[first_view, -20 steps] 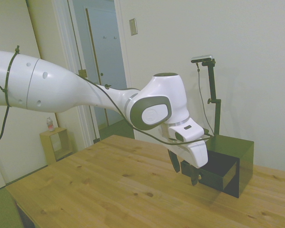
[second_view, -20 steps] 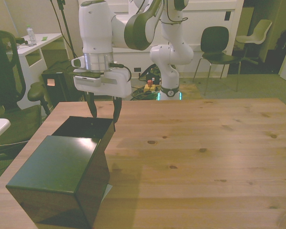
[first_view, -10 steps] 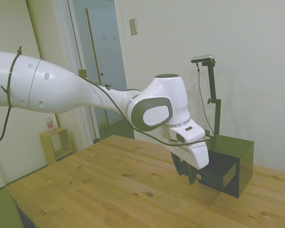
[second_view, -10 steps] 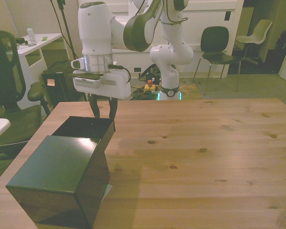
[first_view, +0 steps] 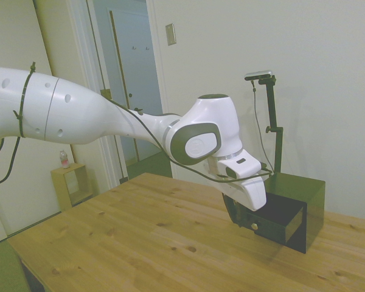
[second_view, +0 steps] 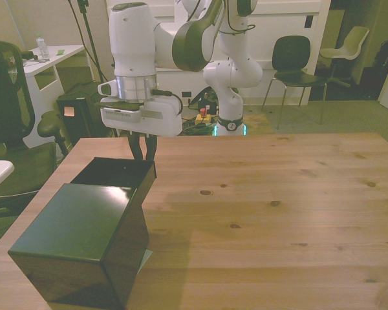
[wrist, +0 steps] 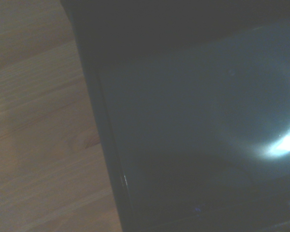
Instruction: Close the top drawer
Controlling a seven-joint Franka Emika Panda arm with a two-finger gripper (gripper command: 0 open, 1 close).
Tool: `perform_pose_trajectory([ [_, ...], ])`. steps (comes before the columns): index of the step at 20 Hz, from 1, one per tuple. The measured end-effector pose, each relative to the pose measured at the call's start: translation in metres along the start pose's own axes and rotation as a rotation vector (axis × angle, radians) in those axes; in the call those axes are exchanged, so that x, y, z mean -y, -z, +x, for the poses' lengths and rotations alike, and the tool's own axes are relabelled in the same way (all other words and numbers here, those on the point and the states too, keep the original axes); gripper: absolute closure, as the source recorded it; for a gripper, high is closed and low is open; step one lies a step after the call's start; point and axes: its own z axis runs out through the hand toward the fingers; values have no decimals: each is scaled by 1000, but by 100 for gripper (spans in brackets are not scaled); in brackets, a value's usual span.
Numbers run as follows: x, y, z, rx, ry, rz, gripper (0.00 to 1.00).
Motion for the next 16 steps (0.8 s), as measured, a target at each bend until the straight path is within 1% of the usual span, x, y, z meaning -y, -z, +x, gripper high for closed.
perform_pose_trajectory([
  [9,-3,-6,6,0,-10,-10,100],
  [16,7,3,16,-5,-13,-10,100],
])
